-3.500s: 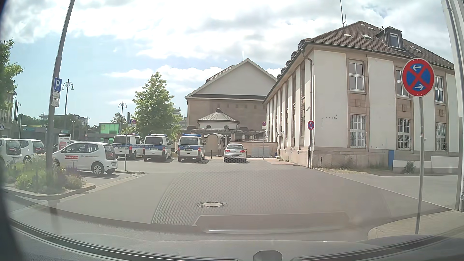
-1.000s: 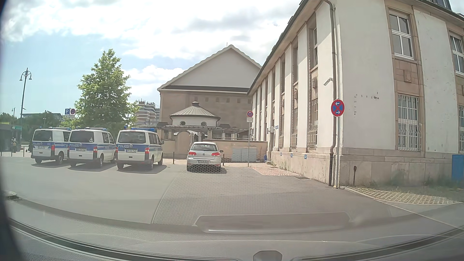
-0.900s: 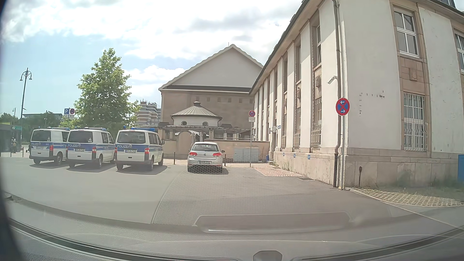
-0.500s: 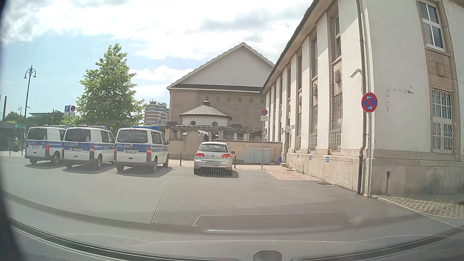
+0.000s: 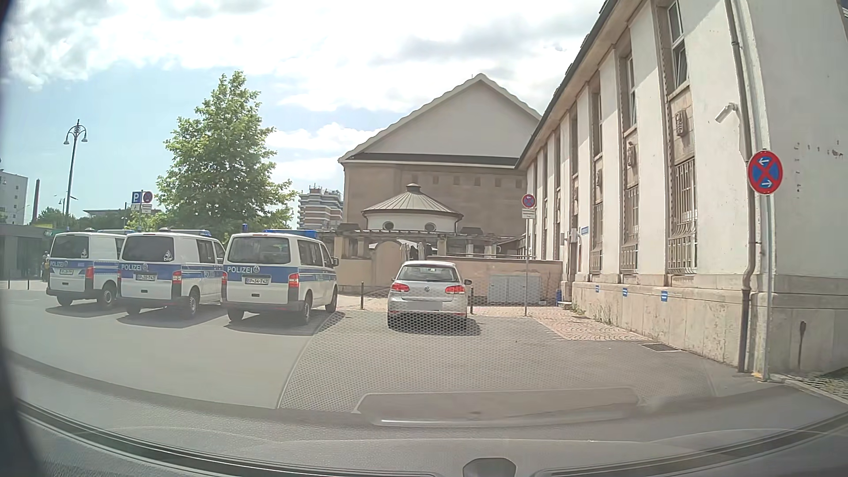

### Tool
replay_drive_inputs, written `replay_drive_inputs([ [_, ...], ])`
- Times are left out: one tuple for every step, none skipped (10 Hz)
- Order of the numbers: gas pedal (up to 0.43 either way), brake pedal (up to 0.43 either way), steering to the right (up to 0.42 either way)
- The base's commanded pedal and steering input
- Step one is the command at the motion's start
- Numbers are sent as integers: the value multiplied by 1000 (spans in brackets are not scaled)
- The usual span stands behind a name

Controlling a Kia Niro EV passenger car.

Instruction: Follow the waypoints while adhering to traffic rules and regulations

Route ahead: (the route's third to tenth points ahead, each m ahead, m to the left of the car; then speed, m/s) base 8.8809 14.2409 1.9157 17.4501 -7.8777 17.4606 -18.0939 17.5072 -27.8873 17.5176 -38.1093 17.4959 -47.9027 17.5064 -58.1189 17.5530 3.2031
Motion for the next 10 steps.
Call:
replay_drive_inputs([
  [0, 30, -298],
  [0, 24, -321],
  [0, 30, -340],
  [0, 30, -362],
  [0, 30, -383],
  [0, 30, -404],
  [0, 24, -428],
  [0, 30, -447],
  [0, 30, -465],
  [0, 30, -481],
])
